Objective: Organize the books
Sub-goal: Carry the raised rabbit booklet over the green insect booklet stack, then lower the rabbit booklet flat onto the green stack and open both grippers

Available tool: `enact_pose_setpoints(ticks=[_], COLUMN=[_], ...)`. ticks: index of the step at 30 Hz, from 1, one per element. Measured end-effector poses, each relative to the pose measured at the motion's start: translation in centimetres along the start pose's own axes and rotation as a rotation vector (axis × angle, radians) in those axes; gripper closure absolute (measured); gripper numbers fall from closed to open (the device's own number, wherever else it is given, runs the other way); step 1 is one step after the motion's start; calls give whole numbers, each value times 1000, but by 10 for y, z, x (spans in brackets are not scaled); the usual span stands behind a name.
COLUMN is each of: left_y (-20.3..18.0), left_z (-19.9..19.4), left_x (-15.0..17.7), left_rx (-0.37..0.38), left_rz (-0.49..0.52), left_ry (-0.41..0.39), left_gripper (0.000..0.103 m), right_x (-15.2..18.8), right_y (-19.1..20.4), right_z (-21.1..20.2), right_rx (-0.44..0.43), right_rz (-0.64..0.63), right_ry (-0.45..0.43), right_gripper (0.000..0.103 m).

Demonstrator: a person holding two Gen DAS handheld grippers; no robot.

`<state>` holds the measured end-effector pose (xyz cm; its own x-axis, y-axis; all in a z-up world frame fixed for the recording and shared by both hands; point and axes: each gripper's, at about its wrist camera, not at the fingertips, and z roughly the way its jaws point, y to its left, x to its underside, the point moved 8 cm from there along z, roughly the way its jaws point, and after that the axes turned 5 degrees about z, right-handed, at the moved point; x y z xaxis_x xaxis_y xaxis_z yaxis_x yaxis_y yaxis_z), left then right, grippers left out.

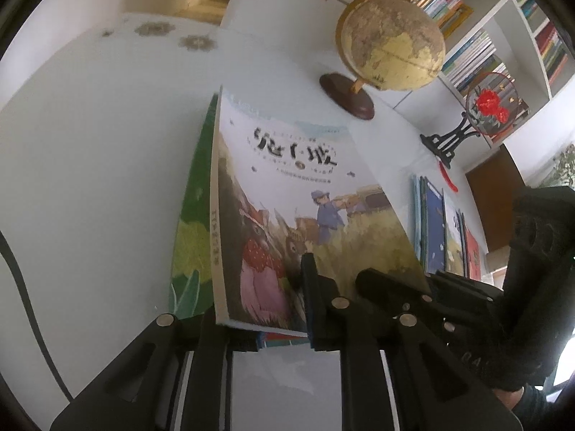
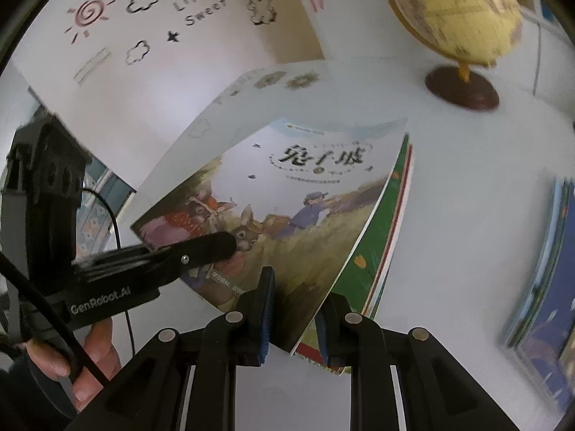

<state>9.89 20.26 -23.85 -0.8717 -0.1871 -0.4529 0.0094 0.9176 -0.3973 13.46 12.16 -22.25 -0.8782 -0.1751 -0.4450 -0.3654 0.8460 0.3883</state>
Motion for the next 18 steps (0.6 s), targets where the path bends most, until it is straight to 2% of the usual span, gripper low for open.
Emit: enact_pose_setpoints(ticks=[1,5,12,16,18], left_y=[3,15,27,38,41], left_z=[4,11,3,-3,-7], left_x=[3,13,22,21,22], left_rx=[-4,8,-27,-93,-102], left_rz=[-9,-78,-91,-85,-86], left_ry=[10,59,71,58,55], left_gripper=[81,78,77,79,79], right_x=[1,6,12,10,11], right_y=[-4,-14,-22,-19,-19], right_z=[2,13,24,24,25], right_rx=[-5,-25,-41,-4,3], right_rz=[21,75,138,101,100], right_ry=[7,41,59,71,84], right_gripper=[84,84,84,83,81])
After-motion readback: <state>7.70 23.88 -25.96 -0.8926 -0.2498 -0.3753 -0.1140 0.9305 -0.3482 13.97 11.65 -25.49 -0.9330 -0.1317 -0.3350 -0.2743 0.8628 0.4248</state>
